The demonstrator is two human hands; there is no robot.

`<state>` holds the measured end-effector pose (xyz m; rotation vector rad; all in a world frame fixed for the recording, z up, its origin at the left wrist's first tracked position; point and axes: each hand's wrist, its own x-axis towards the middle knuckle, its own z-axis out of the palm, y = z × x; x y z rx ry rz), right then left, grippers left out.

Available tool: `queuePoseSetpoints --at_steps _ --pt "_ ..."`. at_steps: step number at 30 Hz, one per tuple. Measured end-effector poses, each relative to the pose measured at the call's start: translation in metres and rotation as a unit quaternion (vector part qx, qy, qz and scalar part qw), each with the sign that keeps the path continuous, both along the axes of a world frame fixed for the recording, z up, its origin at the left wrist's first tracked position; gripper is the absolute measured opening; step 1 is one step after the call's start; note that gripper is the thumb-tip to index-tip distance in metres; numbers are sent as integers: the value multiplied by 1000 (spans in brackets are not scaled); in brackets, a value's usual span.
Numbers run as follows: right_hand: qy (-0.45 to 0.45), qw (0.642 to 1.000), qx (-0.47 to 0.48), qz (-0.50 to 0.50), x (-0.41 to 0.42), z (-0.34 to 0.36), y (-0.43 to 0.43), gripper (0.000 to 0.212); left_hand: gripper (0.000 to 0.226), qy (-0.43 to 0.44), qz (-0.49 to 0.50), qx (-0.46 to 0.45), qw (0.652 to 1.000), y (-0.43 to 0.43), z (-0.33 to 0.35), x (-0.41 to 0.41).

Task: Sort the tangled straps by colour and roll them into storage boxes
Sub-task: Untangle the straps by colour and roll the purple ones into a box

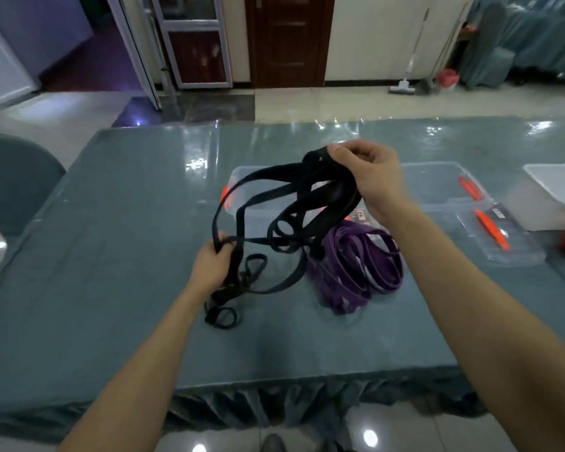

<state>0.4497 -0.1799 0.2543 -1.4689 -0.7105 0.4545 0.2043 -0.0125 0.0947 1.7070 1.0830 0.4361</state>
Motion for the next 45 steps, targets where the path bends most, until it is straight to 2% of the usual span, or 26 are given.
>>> queuePoseSetpoints --at_steps 3,6,12,15,22,25,28,30,31,33,35,37,39,40,41,42,43,45 --pt "10 999 -11 -36 25 -4 -12 13 23 -55 13 60 997 1 70 3" --pt "4 998 -30 -47 48 -7 -20 17 30 -86 -10 58 995 -23 135 32" --pt "-31 994 -71 -72 111 -18 -79 22 36 50 -160 118 979 -113 203 133" --pt "-27 992 -89 -85 160 -29 -131 28 33 76 -207 129 967 -172 215 201" --pt "9 987 -149 -68 288 -55 -274 25 29 68 -253 112 959 -301 217 358" --pt "13 985 -160 -63 333 -51 -319 32 38 44 -267 108 957 -341 228 408" --pt "15 986 -152 -68 369 -44 -348 29 18 -6 -287 78 955 -369 240 452" --pt "20 987 -141 -76 389 -44 -361 22 14 -38 -284 75 955 -381 241 477" --pt "21 987 -138 -82 397 -45 -366 22 14 -48 -278 86 955 -384 238 489" --pt "28 987 -127 -90 409 -52 -371 24 36 -45 -253 100 961 -386 225 509" --pt "29 987 -115 -107 419 -63 -376 24 47 -8 -215 162 963 -381 202 522" --pt "31 986 -106 -128 427 -75 -381 20 43 -20 -173 244 954 -377 174 521" --pt "37 984 -119 -125 434 -98 -385 20 37 -65 -155 277 946 -377 134 515" --pt "36 982 -146 -112 433 -111 -388 20 35 -62 -166 281 943 -378 110 507" --pt "24 975 -200 -93 433 -129 -392 21 36 -26 -192 283 939 -375 78 500" --pt "0 959 -276 -66 432 -149 -396 21 40 44 -232 286 929 -369 44 491" --pt "-27 934 -356 -33 431 -169 -401 23 46 141 -290 283 903 -361 9 480" --pt "-66 875 -479 24 430 -207 -414 25 70 337 -421 246 805 -346 -52 454"
